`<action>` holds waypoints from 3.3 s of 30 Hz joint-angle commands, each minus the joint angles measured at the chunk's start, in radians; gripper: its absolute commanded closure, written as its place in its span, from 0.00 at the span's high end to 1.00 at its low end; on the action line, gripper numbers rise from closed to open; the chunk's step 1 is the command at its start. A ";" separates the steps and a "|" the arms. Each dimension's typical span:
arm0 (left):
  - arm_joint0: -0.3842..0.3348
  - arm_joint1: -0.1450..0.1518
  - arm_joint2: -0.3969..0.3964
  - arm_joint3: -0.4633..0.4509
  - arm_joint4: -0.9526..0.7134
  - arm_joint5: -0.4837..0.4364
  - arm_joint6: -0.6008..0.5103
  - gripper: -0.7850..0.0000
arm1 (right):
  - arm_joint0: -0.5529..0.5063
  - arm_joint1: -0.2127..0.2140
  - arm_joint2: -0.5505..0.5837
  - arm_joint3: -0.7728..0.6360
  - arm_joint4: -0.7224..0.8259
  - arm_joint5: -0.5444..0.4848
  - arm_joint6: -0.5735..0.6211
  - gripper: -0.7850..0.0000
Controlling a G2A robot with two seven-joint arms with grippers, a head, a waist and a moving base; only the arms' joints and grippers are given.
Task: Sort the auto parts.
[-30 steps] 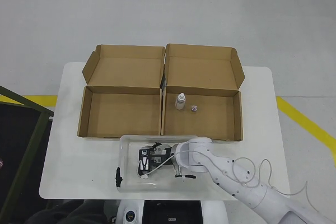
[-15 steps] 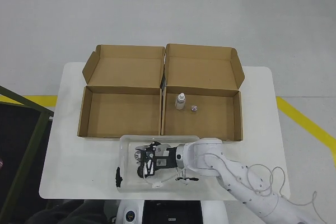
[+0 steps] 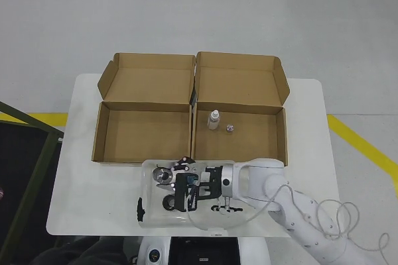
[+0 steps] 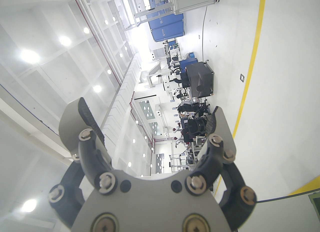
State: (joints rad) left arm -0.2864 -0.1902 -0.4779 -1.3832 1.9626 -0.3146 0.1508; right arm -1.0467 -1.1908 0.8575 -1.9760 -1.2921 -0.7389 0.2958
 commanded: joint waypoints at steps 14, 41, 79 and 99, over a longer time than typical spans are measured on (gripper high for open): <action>0.000 0.000 0.000 0.000 0.000 0.000 0.000 1.00 | 0.005 0.014 0.147 -0.041 0.084 0.004 -0.059 0.00; 0.000 0.000 0.000 0.000 0.000 0.000 0.000 1.00 | 0.233 -0.049 -0.030 0.277 0.138 0.080 0.033 0.00; 0.000 0.000 0.000 0.000 0.000 0.000 0.000 1.00 | 0.612 -0.283 -0.354 0.902 0.127 0.153 0.163 0.00; 0.000 0.000 0.000 0.000 0.000 0.000 0.000 1.00 | 0.640 -0.343 -0.356 1.035 0.111 0.127 0.140 0.41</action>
State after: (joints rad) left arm -0.2864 -0.1902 -0.4779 -1.3832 1.9626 -0.3146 0.1508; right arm -0.4061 -1.5324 0.4995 -0.9424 -1.1797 -0.6113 0.4343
